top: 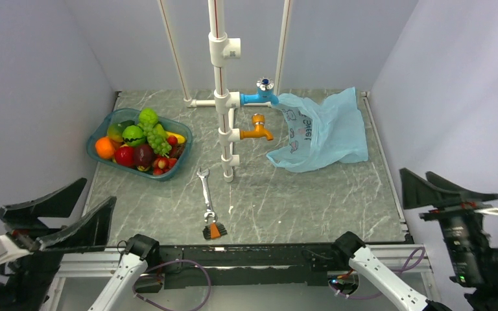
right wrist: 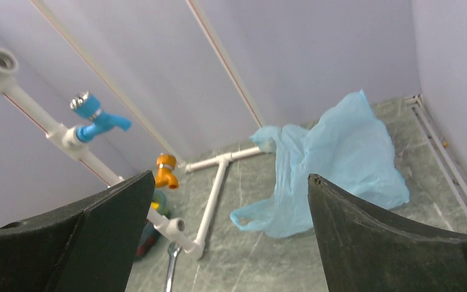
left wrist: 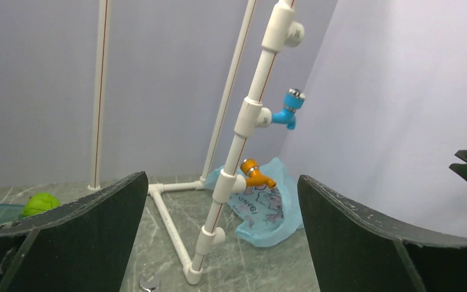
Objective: Take the fake fruits out of the plastic bag
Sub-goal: Reset both arms
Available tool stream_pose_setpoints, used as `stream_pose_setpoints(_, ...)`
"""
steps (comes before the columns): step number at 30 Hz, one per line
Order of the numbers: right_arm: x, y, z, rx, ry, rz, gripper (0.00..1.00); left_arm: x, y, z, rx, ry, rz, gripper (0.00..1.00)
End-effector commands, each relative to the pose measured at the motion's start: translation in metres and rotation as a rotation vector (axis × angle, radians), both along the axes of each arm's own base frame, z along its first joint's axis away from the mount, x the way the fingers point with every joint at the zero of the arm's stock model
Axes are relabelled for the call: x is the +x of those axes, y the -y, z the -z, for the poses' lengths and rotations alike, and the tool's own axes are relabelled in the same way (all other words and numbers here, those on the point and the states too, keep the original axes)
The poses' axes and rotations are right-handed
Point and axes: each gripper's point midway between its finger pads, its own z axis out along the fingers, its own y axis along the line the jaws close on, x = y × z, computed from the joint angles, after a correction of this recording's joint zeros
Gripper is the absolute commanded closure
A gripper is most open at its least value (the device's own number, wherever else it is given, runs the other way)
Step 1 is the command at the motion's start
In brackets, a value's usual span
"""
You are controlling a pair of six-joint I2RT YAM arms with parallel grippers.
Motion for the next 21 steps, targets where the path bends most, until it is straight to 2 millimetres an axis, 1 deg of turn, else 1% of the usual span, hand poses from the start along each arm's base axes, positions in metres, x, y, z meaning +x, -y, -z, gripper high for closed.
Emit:
stream_pose_setpoints(1,-0.009,0.022,-0.007,0.012,0.034,0.075,0.00,-0.004,-0.003,-0.005,-0.027,-0.044,0.001,0.01)
stream_pose_setpoints(5,-0.012,0.034,-0.009,0.021,0.026,0.127,0.00,-0.009,-0.005,-0.008,-0.042,-0.023,-0.001,0.01)
stream_pose_setpoints(9,-0.013,0.036,-0.011,0.030,0.033,0.136,0.00,-0.004,-0.008,-0.003,-0.043,-0.042,-0.023,0.00)
stream_pose_setpoints(12,-0.012,0.035,-0.011,0.025,0.033,0.131,0.00,0.001,-0.007,0.002,-0.033,-0.072,-0.028,0.00)
stream_pose_setpoints(16,-0.010,0.034,-0.006,0.027,0.012,0.137,0.00,0.007,-0.002,0.004,-0.041,-0.082,-0.011,0.01)
stream_pose_setpoints(18,-0.008,0.030,-0.004,-0.007,0.019,0.119,0.00,0.009,0.000,0.004,-0.040,-0.088,-0.004,0.00)
stream_pose_setpoints(21,-0.003,0.034,0.006,-0.028,-0.038,0.161,0.00,0.009,0.000,0.002,-0.038,-0.088,-0.004,0.01)
